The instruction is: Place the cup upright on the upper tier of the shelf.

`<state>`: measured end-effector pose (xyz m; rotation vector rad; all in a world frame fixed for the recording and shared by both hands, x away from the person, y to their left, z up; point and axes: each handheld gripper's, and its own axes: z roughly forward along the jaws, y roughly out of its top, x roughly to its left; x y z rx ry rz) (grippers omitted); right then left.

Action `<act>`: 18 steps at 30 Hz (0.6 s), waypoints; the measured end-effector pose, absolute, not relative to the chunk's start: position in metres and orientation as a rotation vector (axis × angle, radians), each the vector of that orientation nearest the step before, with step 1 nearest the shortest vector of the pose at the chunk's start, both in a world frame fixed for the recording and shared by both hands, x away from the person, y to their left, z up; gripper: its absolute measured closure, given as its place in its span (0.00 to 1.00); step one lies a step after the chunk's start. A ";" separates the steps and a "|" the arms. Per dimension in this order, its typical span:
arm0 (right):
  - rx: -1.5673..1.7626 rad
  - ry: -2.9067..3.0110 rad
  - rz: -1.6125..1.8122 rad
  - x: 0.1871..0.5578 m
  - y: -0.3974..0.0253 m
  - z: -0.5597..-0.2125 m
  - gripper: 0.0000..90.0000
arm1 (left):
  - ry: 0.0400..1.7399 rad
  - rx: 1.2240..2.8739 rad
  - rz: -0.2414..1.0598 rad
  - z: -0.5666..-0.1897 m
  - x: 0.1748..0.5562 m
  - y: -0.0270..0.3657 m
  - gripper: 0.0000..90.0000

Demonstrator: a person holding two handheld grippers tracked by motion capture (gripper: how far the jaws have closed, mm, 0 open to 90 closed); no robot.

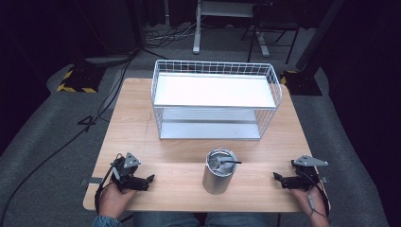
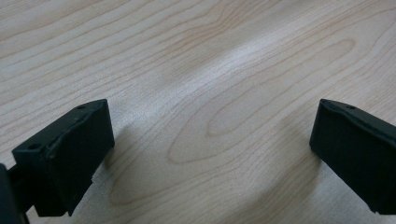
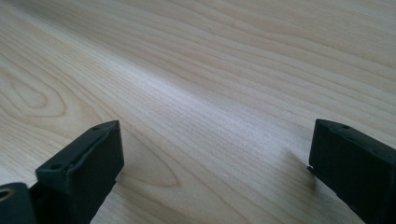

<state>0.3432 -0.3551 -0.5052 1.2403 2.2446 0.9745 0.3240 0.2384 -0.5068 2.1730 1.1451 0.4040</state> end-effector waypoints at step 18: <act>1.114 2.186 1.243 0.321 -0.343 -0.459 0.01 | 1.145 2.173 0.404 -0.507 0.324 0.238 0.00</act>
